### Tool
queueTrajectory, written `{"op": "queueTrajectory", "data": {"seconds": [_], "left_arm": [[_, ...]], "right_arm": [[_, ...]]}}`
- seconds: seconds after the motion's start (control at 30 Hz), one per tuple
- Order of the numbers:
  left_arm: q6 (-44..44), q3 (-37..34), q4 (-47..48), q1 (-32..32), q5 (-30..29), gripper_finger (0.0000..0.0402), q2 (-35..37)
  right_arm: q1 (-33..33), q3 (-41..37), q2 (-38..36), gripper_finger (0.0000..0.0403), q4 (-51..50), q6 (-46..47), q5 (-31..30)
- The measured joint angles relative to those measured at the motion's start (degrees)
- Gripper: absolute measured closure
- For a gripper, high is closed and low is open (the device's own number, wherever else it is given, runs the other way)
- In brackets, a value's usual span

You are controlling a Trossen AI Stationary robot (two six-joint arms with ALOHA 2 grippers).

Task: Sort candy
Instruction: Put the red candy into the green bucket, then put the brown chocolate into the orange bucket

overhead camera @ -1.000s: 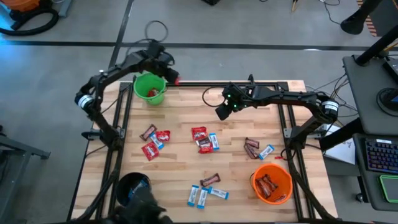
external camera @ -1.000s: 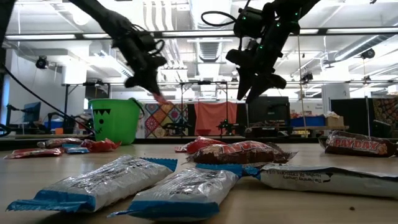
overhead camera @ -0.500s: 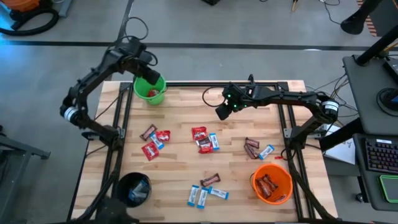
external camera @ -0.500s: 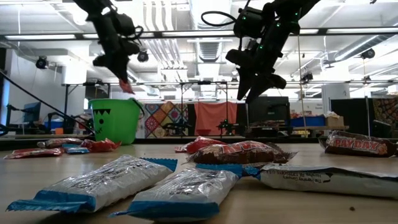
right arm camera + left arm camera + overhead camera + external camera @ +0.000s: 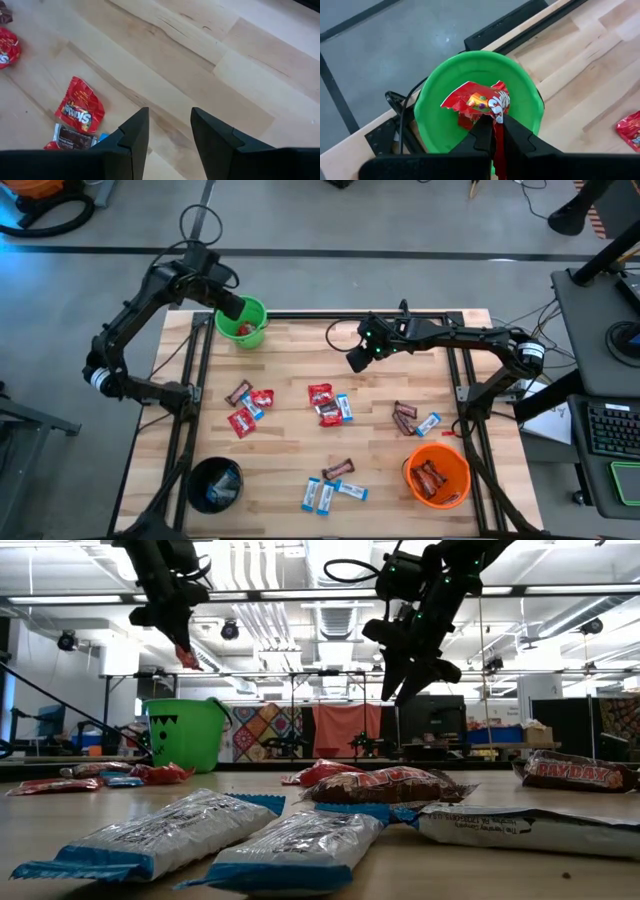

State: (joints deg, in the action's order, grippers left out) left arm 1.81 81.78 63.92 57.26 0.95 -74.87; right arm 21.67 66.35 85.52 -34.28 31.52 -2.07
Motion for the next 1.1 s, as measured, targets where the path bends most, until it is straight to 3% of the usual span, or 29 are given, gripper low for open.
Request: {"op": "queueTrajectory", "data": {"seconds": [0.23,0.67,0.83,0.97,1.1], "left_arm": [[-1.74,-0.02,0.57,-0.39,4.47,0.0401,-1.72],[-0.5,-0.04,2.73,-0.55,4.22,0.0399,-4.05],[0.98,-0.04,-0.33,-0.53,3.37,0.0364,-4.89],[2.29,-0.04,-0.76,-0.53,-1.68,0.0325,-6.2],[2.3,-0.04,-0.54,-0.53,-1.33,0.0295,-7.52]], "right_arm": [[0.0,0.0,0.0,0.0266,-0.44,1.58,0.5],[0.0,-0.02,0.0,0.0266,-3.19,1.38,0.52],[0.0,-0.02,0.0,0.0266,-3.19,1.28,0.52],[0.0,-0.02,0.0,0.0266,-3.21,1.27,0.52],[0.0,-0.02,0.0,0.0266,-3.23,1.31,0.59]]}}
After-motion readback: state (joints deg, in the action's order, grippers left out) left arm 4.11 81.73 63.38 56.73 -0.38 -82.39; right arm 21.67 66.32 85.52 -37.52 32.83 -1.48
